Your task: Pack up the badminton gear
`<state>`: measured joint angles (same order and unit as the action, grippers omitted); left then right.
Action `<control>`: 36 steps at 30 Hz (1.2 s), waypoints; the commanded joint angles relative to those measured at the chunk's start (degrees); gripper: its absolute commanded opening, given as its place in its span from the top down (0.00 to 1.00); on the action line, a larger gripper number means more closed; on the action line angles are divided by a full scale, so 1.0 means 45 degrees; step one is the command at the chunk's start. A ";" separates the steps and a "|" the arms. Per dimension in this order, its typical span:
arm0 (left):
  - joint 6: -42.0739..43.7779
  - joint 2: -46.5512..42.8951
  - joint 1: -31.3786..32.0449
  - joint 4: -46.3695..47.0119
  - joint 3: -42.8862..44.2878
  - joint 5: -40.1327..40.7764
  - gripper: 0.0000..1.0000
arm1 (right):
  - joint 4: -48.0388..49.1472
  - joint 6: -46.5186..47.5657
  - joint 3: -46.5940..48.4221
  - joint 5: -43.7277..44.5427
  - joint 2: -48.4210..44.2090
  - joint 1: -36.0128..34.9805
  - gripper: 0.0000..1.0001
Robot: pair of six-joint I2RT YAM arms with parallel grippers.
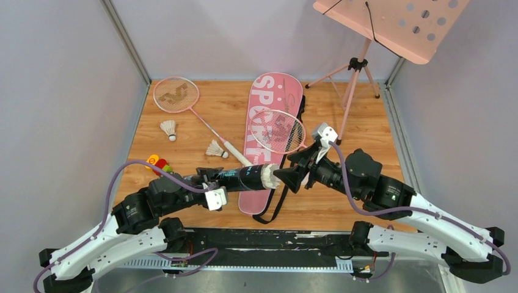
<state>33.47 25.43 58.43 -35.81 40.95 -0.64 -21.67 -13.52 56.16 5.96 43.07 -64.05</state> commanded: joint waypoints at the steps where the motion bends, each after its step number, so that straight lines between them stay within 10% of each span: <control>1: -0.0084 0.0007 0.0012 0.1113 0.0095 -0.0427 0.41 | 0.1217 -0.0548 0.0454 -0.0317 0.0594 0.0058 0.33; 23: -0.0613 0.0217 0.0021 0.1629 0.0233 -0.0397 0.42 | 0.3833 -0.1545 -0.0312 -0.1844 0.3107 0.0287 0.36; 29: -0.1460 0.0214 0.0020 0.1682 0.0378 -0.0385 0.42 | 0.3560 -0.1597 -0.0297 -0.0811 0.2174 0.0314 0.08; 36: -0.3170 0.0250 0.0003 0.2424 0.0429 0.0106 0.46 | 0.4052 -0.1779 -0.1517 0.1141 -0.0966 0.0318 0.03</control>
<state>25.87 26.28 58.41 -31.99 40.95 -0.97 -8.32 -20.43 51.90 4.64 46.24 -62.59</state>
